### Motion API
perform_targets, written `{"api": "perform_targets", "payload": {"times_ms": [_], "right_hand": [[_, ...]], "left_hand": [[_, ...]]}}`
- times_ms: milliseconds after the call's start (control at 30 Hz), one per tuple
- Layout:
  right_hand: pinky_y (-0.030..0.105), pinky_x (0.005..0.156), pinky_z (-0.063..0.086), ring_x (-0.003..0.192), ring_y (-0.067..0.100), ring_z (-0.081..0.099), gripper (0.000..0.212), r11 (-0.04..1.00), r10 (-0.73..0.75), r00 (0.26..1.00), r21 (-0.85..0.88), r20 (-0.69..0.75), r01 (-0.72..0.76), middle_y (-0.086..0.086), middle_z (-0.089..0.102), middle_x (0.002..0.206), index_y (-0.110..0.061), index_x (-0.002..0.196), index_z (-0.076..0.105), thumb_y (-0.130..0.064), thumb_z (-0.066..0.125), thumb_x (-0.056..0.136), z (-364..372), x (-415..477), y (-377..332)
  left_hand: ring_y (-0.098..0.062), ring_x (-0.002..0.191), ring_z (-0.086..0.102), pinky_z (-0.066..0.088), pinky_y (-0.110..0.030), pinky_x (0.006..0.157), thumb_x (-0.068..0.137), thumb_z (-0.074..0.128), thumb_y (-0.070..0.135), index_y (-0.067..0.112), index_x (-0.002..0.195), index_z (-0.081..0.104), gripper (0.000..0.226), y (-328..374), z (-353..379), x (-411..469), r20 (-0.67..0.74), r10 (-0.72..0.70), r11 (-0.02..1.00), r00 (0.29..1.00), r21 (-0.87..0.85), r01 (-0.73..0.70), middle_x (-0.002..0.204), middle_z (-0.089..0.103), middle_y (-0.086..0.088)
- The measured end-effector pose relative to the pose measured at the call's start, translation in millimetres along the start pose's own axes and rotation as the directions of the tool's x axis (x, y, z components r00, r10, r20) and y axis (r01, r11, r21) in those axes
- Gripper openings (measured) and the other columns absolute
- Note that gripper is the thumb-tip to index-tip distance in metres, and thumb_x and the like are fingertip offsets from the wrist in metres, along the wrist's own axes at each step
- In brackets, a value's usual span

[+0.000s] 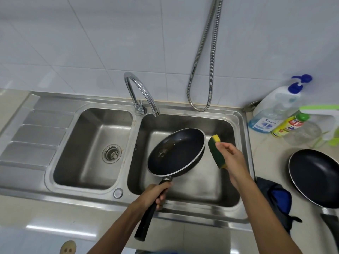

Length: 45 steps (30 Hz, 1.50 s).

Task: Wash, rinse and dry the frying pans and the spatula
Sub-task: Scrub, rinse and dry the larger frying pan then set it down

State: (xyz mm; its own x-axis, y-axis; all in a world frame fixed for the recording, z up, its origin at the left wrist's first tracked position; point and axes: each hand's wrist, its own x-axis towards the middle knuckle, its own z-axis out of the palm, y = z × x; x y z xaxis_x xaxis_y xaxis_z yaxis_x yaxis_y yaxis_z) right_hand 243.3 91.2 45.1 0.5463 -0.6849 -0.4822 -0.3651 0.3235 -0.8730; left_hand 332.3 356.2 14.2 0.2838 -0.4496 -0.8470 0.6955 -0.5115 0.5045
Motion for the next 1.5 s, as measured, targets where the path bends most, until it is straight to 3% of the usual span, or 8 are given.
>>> {"api": "perform_targets", "payload": {"times_ms": [467, 600, 767, 933, 1200, 1300, 1400, 1500], "right_hand": [[0.041, 0.077, 0.051, 0.098, 0.024, 0.066, 0.019, 0.998, -0.016, 0.998, -0.064, -0.062, 0.013, 0.003, 0.072, 0.103, -0.026, 0.098, 0.073, -0.043, 0.072, 0.089, -46, 9, 4], [0.039, 0.085, 0.052, 0.097, 0.02, 0.066, 0.025, 0.938, -0.221, 0.936, -0.321, -0.275, 0.127, -0.003, 0.072, 0.101, -0.024, 0.101, 0.07, -0.047, 0.068, 0.09, -85, 33, 15], [0.048, 0.089, 0.047, 0.104, 0.043, 0.056, 0.033, 0.663, -0.438, 0.818, -0.748, -0.371, 0.015, 0.023, 0.063, 0.107, -0.012, 0.11, 0.063, -0.041, 0.061, 0.096, -133, 83, 42], [0.047, 0.093, 0.041, 0.104, 0.043, 0.054, 0.031, 0.487, -0.504, 0.805, -0.872, -0.313, -0.035, 0.025, 0.061, 0.112, -0.008, 0.111, 0.063, -0.036, 0.062, 0.095, -144, 113, 53], [0.054, 0.101, 0.04, 0.119, 0.046, 0.046, 0.041, 0.405, -0.48, 0.834, -0.912, -0.271, -0.063, 0.025, 0.047, 0.139, -0.009, 0.123, 0.061, -0.037, 0.063, 0.093, -125, 109, 54], [0.053, 0.106, 0.038, 0.127, 0.046, 0.043, 0.042, 0.527, -0.519, 0.812, -0.848, -0.269, 0.056, 0.025, 0.044, 0.143, -0.013, 0.133, 0.057, -0.033, 0.059, 0.096, -101, 71, 55], [0.042, 0.098, 0.048, 0.115, 0.034, 0.061, 0.042, 0.757, -0.255, 0.962, -0.639, -0.095, 0.137, 0.013, 0.063, 0.128, -0.019, 0.14, 0.053, -0.032, 0.056, 0.1, -59, 15, 64], [0.046, 0.084, 0.06, 0.086, 0.019, 0.073, 0.036, 0.879, 0.03, 0.994, -0.477, 0.104, 0.024, 0.002, 0.07, 0.112, -0.037, 0.138, 0.048, -0.041, 0.049, 0.102, -25, -39, 74]], "left_hand": [[-0.004, 0.026, 0.036, 0.035, -0.018, 0.027, 0.09, 0.067, 0.007, 0.015, 0.06, 0.047, 0.036, 2, 10, 15, 0.396, -0.061, 0.81, 0.916, -0.516, 0.277, 0.038, 0.038, 0.006], [-0.004, 0.028, 0.031, 0.031, -0.016, 0.03, 0.095, 0.059, 0.01, 0.019, 0.054, 0.039, 0.046, 5, 22, 14, 0.28, -0.106, 0.887, 0.954, -0.407, 0.218, 0.038, 0.032, 0.007], [-0.009, 0.037, 0.025, 0.025, -0.02, 0.037, 0.093, 0.054, 0.007, 0.019, 0.052, 0.041, 0.045, 3, 40, 13, 0.077, -0.031, 0.991, 0.997, -0.13, 0.041, 0.046, 0.028, 0.003], [-0.012, 0.04, 0.025, 0.027, -0.022, 0.039, 0.089, 0.053, 0.002, 0.018, 0.052, 0.042, 0.042, 1, 54, 10, 0.022, -0.001, 0.999, 1.0, -0.037, 0.002, 0.049, 0.029, 0.0], [-0.012, 0.043, 0.031, 0.032, -0.022, 0.042, 0.091, 0.054, 0.0, 0.014, 0.057, 0.046, 0.037, -1, 78, 8, -0.074, 0.05, 0.998, 0.996, 0.029, -0.048, 0.048, 0.036, 0.0], [-0.016, 0.043, 0.039, 0.043, -0.027, 0.048, 0.091, 0.055, 0.001, 0.008, 0.062, 0.051, 0.03, 1, 87, 12, -0.118, 0.08, 0.997, 0.99, 0.03, -0.077, 0.05, 0.041, -0.005], [-0.017, 0.043, 0.05, 0.05, -0.028, 0.052, 0.092, 0.054, -0.002, 0.002, 0.073, 0.054, 0.019, 2, 100, 20, -0.18, 0.131, 0.991, 0.975, 0.009, -0.132, 0.054, 0.051, -0.007], [-0.021, 0.05, 0.065, 0.056, -0.024, 0.054, 0.093, 0.054, -0.005, -0.002, 0.074, 0.06, 0.02, 0, 111, 26, -0.231, 0.155, 0.983, 0.96, -0.065, -0.174, 0.06, 0.062, -0.011]]}}
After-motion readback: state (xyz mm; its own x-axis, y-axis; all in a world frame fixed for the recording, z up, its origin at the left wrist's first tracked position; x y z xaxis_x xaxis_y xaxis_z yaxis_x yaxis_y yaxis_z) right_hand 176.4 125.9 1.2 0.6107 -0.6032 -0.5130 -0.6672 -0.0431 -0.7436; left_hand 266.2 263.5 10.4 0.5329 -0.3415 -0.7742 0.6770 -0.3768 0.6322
